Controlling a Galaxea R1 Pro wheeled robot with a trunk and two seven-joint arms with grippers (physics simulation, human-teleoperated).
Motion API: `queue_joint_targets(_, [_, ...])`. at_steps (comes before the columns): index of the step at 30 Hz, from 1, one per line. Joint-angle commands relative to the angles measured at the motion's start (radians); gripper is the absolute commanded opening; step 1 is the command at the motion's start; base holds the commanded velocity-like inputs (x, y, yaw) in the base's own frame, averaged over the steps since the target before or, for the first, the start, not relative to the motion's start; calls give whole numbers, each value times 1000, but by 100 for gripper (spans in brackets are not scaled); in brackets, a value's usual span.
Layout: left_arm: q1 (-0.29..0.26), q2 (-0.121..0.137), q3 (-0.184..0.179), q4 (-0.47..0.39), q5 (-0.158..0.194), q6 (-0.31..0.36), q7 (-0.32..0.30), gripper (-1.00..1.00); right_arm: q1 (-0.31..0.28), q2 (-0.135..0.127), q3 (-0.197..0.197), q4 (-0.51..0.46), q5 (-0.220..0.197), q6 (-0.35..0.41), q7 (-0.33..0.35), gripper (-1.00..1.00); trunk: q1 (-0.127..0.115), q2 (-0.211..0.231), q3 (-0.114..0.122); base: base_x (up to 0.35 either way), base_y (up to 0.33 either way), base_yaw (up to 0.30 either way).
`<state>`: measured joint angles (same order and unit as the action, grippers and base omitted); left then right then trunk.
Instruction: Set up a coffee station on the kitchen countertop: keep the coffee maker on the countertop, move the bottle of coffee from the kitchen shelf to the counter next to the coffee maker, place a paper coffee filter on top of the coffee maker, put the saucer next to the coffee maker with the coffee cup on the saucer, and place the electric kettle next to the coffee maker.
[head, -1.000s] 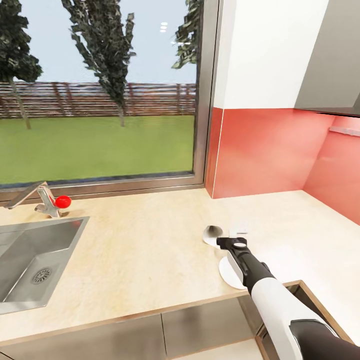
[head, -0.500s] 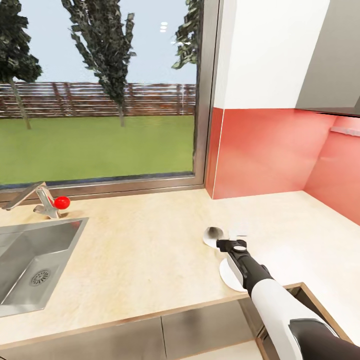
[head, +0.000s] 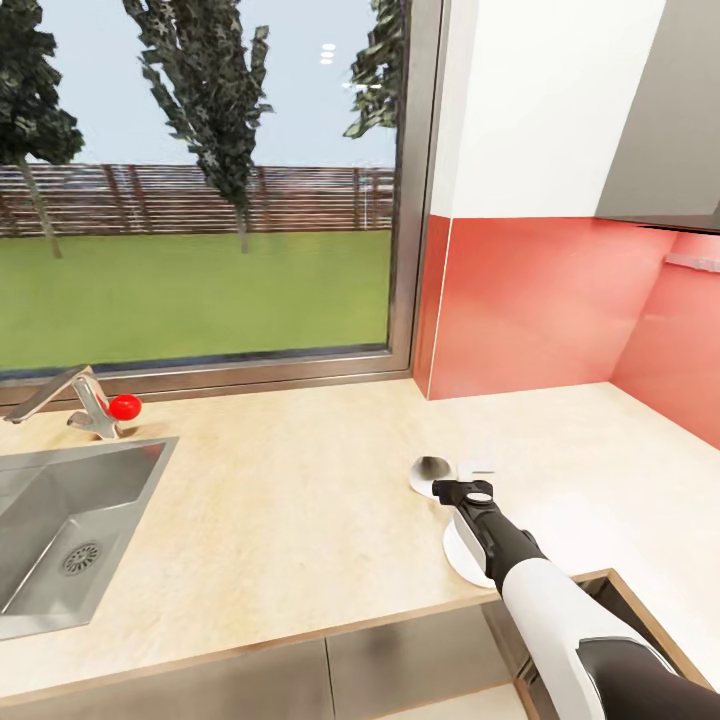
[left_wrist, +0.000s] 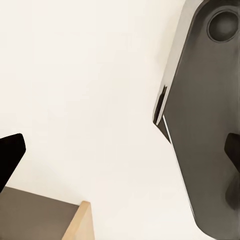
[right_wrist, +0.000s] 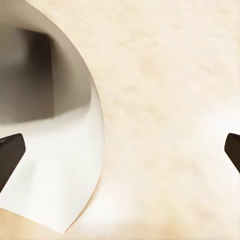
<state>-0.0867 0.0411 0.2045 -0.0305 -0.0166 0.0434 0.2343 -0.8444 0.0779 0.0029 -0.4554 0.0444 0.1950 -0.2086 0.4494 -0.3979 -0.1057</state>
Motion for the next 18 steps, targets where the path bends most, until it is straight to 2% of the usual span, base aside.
queue_joint_targets(1, [0,0,4,-2,-2,5,2,100,-1,0,1,-2,5,8,-3,100,1,-2,-2,1,2,0])
queue_joint_targets(7, [0,0,4,-2,-2,5,2,100,0,0,1,-1,5,8,-3,100,1,-2,-2,1,0,0])
queue_joint_targets(18, [11,0,4,-2,-2,4,2,100,-1,0,1,6,6,8,-3,100,1,-2,-2,76,41,0])
